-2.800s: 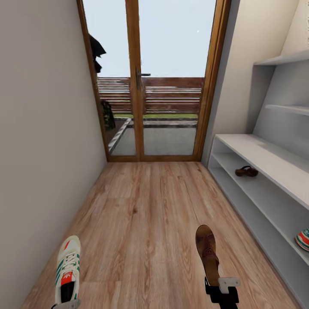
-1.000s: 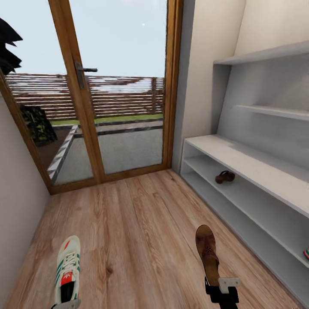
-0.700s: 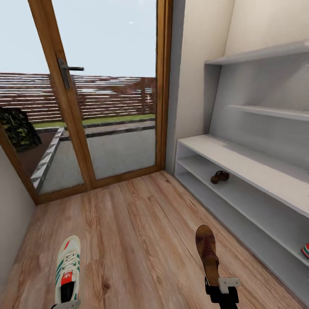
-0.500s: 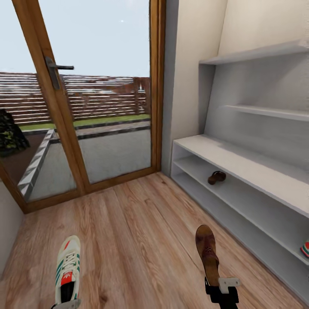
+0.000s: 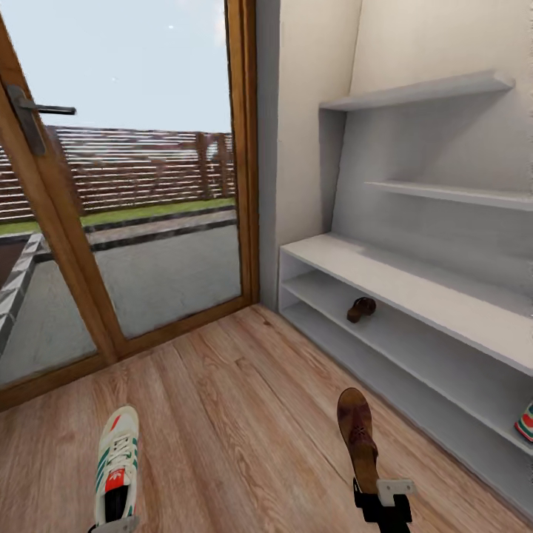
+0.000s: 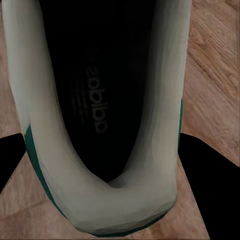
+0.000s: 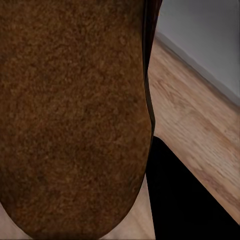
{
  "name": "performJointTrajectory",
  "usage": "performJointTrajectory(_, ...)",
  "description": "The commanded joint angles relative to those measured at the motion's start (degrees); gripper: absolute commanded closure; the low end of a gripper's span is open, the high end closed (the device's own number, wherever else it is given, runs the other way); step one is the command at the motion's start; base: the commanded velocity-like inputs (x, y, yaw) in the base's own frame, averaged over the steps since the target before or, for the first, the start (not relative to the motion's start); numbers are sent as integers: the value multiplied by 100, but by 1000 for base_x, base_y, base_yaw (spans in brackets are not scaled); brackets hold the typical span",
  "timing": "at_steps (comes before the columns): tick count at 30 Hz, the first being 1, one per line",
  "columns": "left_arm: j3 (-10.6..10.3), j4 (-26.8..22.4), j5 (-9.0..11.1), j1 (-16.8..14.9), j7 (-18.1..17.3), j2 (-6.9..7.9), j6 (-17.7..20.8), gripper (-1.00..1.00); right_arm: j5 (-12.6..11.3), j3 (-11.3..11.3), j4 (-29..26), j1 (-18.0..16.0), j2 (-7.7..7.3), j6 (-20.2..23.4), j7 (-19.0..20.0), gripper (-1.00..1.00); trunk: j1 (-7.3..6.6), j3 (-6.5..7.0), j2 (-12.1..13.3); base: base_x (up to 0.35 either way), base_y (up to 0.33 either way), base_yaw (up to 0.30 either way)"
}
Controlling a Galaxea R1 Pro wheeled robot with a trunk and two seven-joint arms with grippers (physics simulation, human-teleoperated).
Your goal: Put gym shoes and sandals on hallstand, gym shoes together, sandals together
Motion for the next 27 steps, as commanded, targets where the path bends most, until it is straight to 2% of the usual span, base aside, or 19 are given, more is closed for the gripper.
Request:
performJointTrajectory(1,39,5,-54,-4,-17,-4,-22,100,43,-46,8,-6,2,-19,0,100,2,-5,-2,280,233,-262)
performJointTrajectory(19,37,5,-54,-4,-17,-1,-22,100,43,-46,8,-5,2,-18,0,100,2,-5,-2,275,230,-262)
performJointTrajectory(27,34,3,-54,-4,-17,0,-22,100,43,-46,8,-6,2,-17,0,100,2,-5,-2,63,43,-263)
